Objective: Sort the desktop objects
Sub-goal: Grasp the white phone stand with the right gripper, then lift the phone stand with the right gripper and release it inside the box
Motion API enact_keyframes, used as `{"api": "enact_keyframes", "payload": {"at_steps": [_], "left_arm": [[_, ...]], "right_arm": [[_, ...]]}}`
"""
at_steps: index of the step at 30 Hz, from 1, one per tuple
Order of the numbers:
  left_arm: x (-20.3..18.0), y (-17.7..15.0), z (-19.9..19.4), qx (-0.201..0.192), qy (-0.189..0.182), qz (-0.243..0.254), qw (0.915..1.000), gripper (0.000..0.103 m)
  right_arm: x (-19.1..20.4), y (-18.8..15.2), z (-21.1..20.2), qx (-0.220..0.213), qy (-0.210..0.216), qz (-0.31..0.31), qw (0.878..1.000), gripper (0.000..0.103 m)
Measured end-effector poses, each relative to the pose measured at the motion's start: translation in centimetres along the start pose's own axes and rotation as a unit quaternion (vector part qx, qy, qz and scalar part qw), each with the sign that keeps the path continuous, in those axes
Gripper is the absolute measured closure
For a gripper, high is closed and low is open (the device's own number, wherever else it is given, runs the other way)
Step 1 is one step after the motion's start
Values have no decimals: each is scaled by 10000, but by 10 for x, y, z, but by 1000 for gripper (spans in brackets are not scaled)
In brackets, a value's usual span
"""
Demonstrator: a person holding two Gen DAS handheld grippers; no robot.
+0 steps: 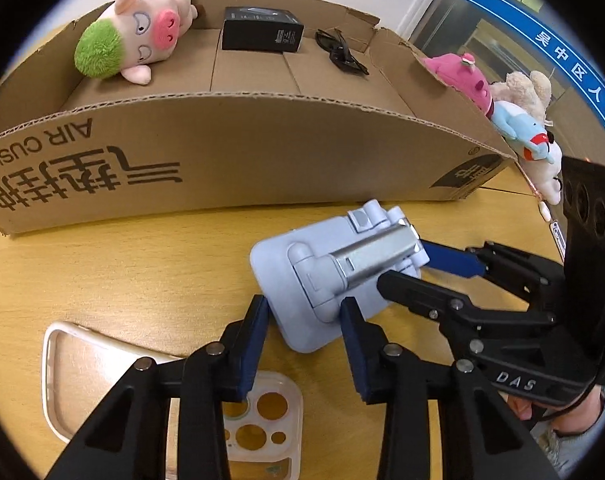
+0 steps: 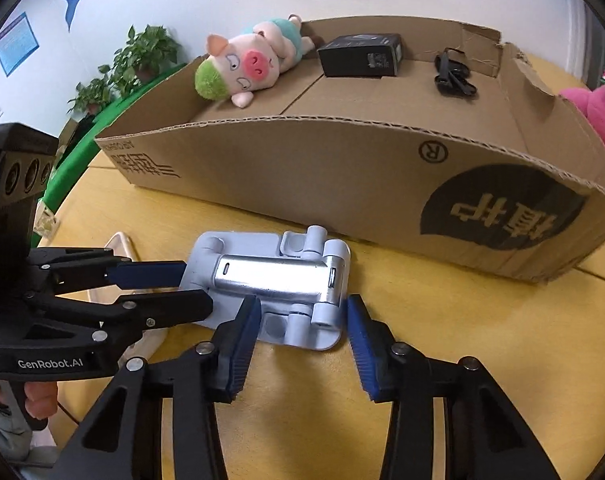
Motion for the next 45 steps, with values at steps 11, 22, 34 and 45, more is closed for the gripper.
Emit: {"api": "enact_keyframes", "payload": {"at_steps": [11, 22, 34, 45], "left_arm": [[-7, 4, -5, -19, 229, 261, 9994, 68], [-44, 40, -72, -825, 143, 654, 9943, 69], [-70, 137, -205, -2479, 216, 1251, 9604, 69], [11, 191, -250, -2651, 921, 928, 9553, 69]], "right_arm": [[4, -15, -10, -43, -101, 237, 9997, 61], [6, 4, -74, -815, -25, 511, 9954, 61], [42, 107, -208, -2551, -406, -140, 9660, 61], [115, 209, -185, -2564, 245, -506, 9649, 61]]}}
Point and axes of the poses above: each gripper's, at about its wrist camera, not at the fingertips, and z roughly the way its jaws point, x to its left, y to its top, the point moved 8 cm from there along z, roughly the way its jaws point, and after that the axes turned 5 degrees about z, right-handed, at the moved point
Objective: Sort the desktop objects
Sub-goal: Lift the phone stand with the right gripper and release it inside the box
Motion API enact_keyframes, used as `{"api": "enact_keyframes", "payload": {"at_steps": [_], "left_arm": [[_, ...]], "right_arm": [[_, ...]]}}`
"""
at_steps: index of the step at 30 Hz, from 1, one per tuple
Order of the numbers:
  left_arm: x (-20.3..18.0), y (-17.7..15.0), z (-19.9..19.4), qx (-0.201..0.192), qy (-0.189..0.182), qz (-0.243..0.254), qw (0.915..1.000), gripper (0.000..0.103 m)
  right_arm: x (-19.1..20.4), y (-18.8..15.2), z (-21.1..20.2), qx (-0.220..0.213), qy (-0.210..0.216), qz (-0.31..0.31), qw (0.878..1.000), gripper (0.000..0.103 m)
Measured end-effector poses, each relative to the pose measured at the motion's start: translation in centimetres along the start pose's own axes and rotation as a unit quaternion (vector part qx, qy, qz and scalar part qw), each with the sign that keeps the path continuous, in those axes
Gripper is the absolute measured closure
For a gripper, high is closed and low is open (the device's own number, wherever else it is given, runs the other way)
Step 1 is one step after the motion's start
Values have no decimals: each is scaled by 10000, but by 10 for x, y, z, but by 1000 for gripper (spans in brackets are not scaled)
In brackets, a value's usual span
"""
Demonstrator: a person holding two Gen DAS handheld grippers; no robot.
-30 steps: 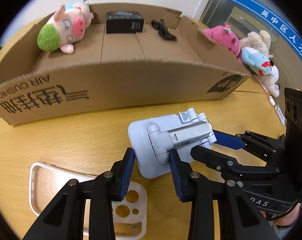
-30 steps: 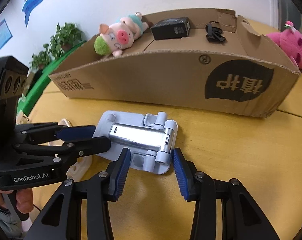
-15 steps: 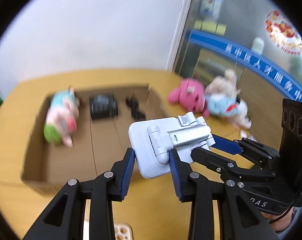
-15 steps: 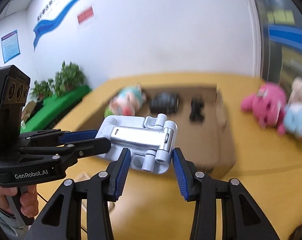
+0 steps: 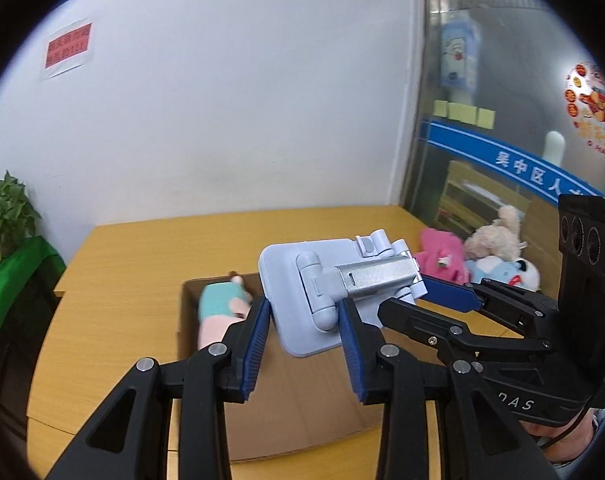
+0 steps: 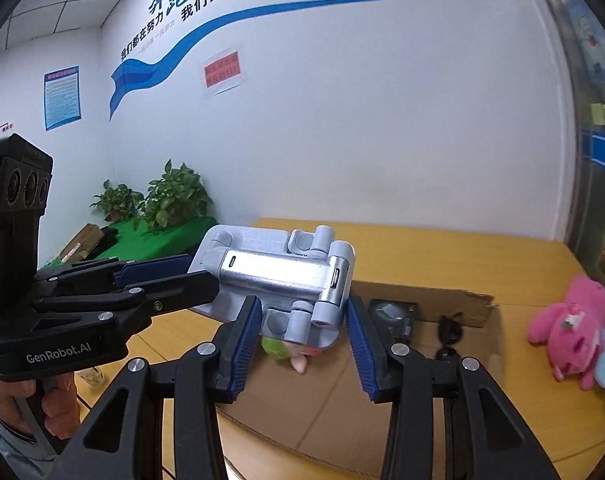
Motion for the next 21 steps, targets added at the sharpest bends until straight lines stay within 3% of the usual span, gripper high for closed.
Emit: {"api": "enact_keyframes", "payload": {"at_steps": [6, 11, 16, 21], "left_arm": [[45, -22, 42, 460, 134, -344, 9983, 70], [66, -72, 86, 1057, 221, -544, 9927, 70], [80, -124, 124, 1639, 127, -746, 9836, 70], [88, -153, 141, 1993, 139, -757, 9769, 70]], "right_arm": [[10, -17, 77, 565, 295, 374, 9973, 61], [-1, -79, 144, 1345, 505, 904, 9855, 62], [-16, -129, 178, 1829, 434, 1225, 9745, 64], [-24, -164, 204, 2294, 340, 1393, 9627, 68]]}}
Point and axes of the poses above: each gripper's, at about its wrist camera, not at the fingertips, and z roughly the way its jaws point, x to its left, y to its top, the point moved 8 cm from there along z, roughly the way its jaws point, and after that the axes turned 5 degrees about z, right-handed, at the moved point
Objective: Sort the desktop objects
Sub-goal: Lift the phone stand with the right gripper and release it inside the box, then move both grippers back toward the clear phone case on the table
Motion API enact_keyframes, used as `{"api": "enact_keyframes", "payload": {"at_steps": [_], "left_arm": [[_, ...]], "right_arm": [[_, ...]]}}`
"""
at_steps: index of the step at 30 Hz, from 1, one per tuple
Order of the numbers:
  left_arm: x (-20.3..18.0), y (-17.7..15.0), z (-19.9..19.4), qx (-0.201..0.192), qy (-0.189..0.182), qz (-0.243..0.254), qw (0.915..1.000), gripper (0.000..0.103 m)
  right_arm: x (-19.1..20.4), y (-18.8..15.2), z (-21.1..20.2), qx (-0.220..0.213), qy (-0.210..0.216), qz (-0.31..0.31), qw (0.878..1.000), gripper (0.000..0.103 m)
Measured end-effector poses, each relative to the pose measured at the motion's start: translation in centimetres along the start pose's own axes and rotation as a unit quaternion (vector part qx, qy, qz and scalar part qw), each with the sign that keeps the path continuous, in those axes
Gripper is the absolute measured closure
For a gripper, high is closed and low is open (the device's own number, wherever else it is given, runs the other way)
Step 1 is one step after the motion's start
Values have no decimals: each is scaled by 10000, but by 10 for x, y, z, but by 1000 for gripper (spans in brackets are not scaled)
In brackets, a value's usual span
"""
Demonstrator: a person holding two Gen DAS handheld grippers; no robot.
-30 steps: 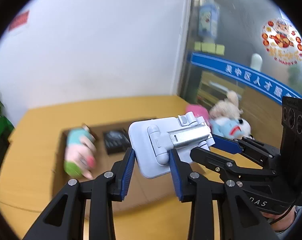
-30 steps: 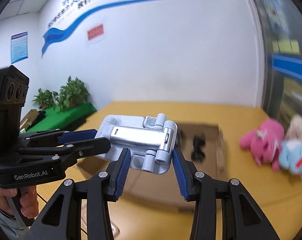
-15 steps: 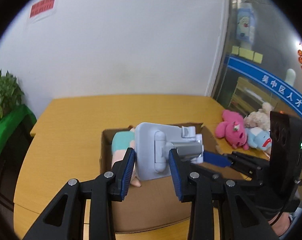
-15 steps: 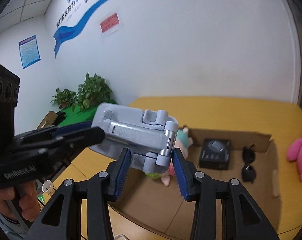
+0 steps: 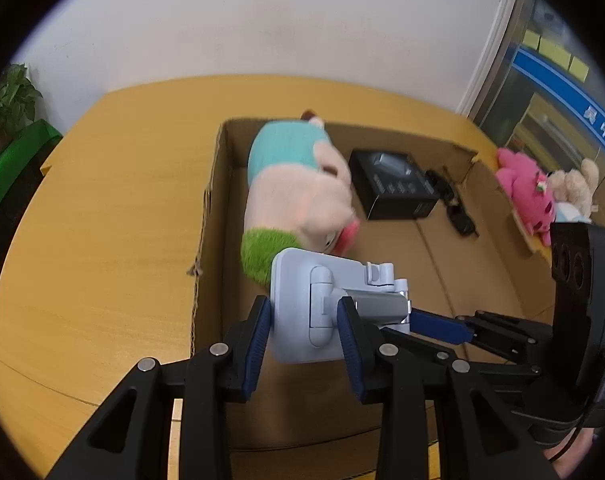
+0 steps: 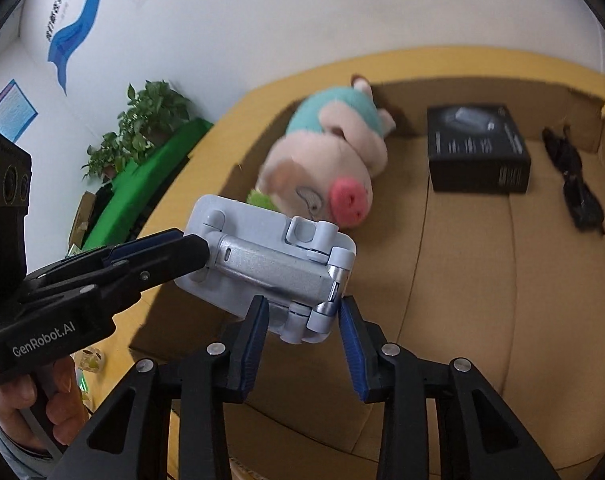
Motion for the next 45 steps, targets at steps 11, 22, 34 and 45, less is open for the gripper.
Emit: {"api": "enact_keyframes", "payload": {"at_steps": [11, 22, 34, 45], "left_arm": [[6, -30, 30, 712, 304, 174, 9968, 70], [22, -29, 0, 404, 602, -152, 9973, 76], [-81, -35, -165, -2348, 265, 411, 9708, 20], [-140, -47, -173, -2409, -123, 512, 9691, 20]], "right_arm": [[-14, -19, 36, 863, -162, 345, 9955, 67], [-7, -25, 13, 540, -392, -25, 9978, 50], [5, -59, -184, -1959, -1998, -902, 9558, 0], [-7, -93, -248, -2211, -2134, -650, 9494, 0]]}}
Point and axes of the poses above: each gripper's, at about its wrist camera, not at the fingertips, and z roughly the way its jaws point, x to its left, y to its top, the point moved 8 cm from there along z, roughly the way its jaws point, and after that the axes turned 5 degrees about z, right-handed, at the moved point
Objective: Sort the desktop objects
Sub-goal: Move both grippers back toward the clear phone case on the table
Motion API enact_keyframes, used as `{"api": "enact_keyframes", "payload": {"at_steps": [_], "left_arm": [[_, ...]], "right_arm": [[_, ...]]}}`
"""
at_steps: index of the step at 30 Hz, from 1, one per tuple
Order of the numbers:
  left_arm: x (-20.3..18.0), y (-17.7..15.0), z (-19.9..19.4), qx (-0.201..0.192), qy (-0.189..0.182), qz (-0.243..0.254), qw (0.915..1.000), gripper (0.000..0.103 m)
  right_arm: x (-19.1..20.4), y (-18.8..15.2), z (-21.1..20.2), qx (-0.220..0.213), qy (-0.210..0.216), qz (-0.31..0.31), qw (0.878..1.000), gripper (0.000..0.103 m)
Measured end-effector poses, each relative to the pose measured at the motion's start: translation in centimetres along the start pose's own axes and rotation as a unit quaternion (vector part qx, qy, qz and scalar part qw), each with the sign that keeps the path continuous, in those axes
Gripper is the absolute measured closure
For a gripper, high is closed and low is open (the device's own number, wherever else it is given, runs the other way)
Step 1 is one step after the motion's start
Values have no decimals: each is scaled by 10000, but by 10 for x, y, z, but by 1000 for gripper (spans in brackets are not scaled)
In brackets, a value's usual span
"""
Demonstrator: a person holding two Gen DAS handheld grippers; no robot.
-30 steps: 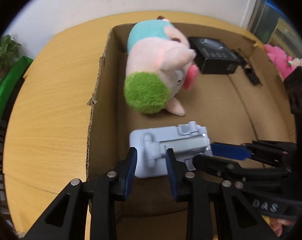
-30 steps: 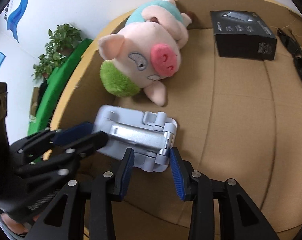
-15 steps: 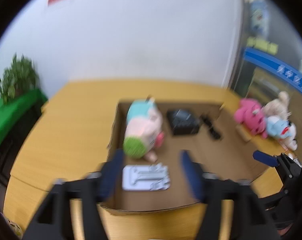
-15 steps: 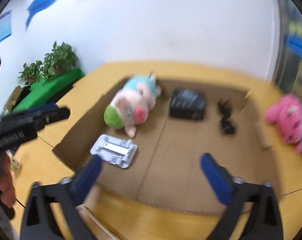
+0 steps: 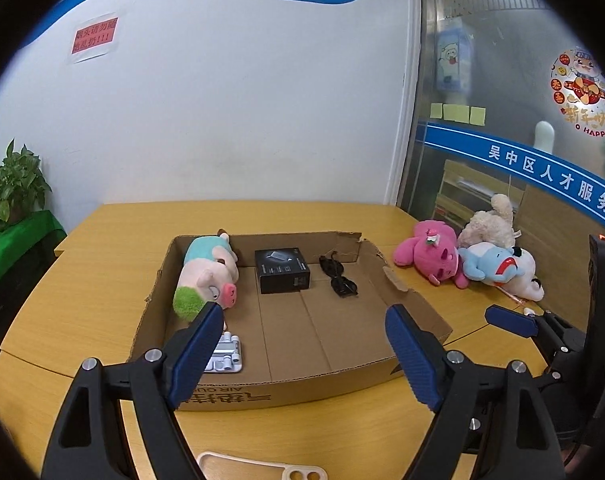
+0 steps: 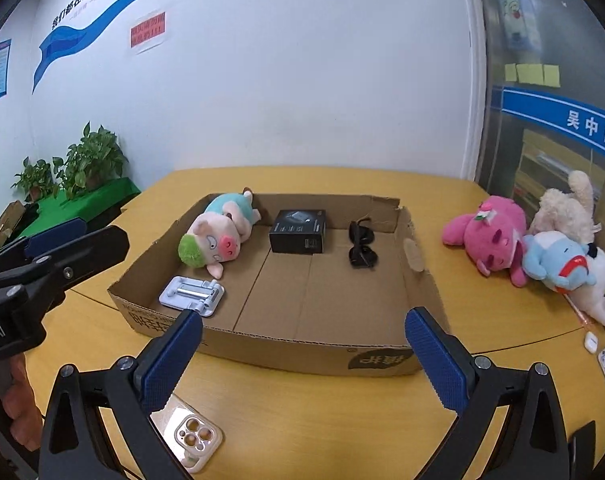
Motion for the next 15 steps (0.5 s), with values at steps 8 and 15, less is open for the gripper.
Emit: {"api": "enact_keyframes", "payload": {"at_steps": [8, 15], "left_arm": [[-9, -15, -3, 170, -7, 53, 9998, 20], [8, -25, -3, 234, 91, -117, 9996, 20]], "right_arm": [[0, -6, -10, 8, 65, -11, 10000, 0], [2, -10, -4, 75, 68, 25, 9999, 0]]}}
Point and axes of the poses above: each gripper's, at about its wrist camera, not at the fingertips, and z roughly the way its jaws point, x to its left, y to its top, the point moved 8 cm from there along z, roughly the way its jaws point, and after that the axes turned 5 degrees about z, right-handed, at the moved point
